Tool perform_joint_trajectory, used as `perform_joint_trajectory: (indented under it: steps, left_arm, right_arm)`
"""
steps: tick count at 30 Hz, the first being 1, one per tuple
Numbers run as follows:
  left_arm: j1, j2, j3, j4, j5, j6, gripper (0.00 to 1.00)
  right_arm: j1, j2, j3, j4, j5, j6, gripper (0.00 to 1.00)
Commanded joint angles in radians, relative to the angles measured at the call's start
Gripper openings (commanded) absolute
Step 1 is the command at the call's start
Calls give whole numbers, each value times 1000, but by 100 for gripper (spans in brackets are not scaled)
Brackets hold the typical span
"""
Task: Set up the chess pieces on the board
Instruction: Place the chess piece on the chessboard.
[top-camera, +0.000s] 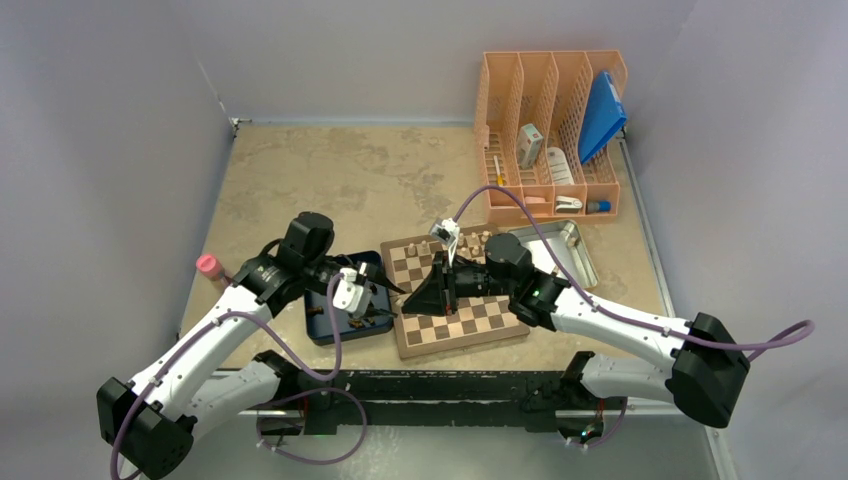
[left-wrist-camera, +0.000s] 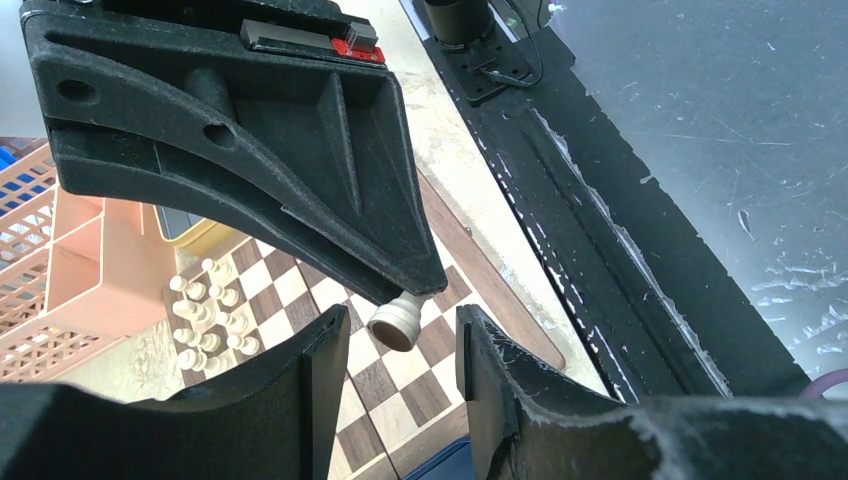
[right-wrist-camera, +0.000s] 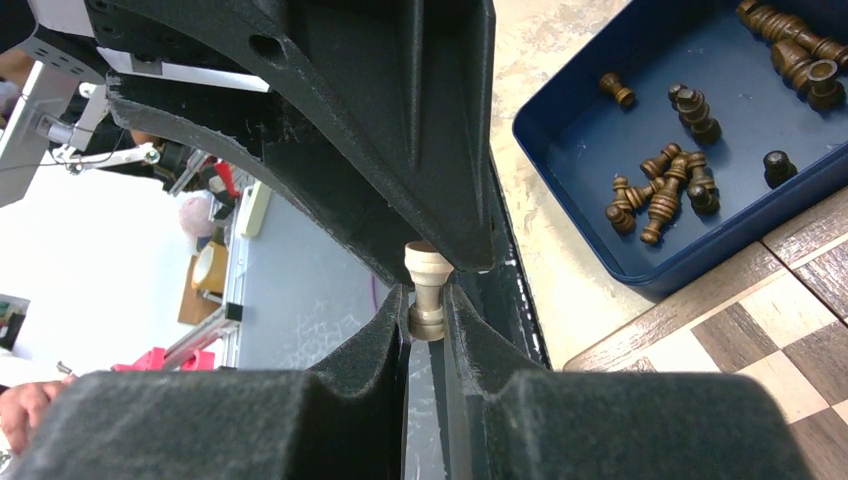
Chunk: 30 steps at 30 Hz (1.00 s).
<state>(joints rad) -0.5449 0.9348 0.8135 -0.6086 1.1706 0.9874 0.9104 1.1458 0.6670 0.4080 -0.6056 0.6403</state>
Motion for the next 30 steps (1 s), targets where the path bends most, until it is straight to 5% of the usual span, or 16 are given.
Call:
perform_joint_trajectory:
  steps: [1,17,24,30]
  left_arm:
    - [-6,-10,23,20,24,14,41]
    - [-4,3,48,48,14,-106,19]
    - [-4,-9,38,242,-27,-416,7]
    - [-6,-79,-79,664,-77,-846,5]
  right_arm:
    - [-1,9,11,60,-36,7,16]
    - [-2,-8,14,46,15,18,16]
    - [-5,-134,-28,51,190,78,29]
    - [-4,-305,-91,130,426,63,31]
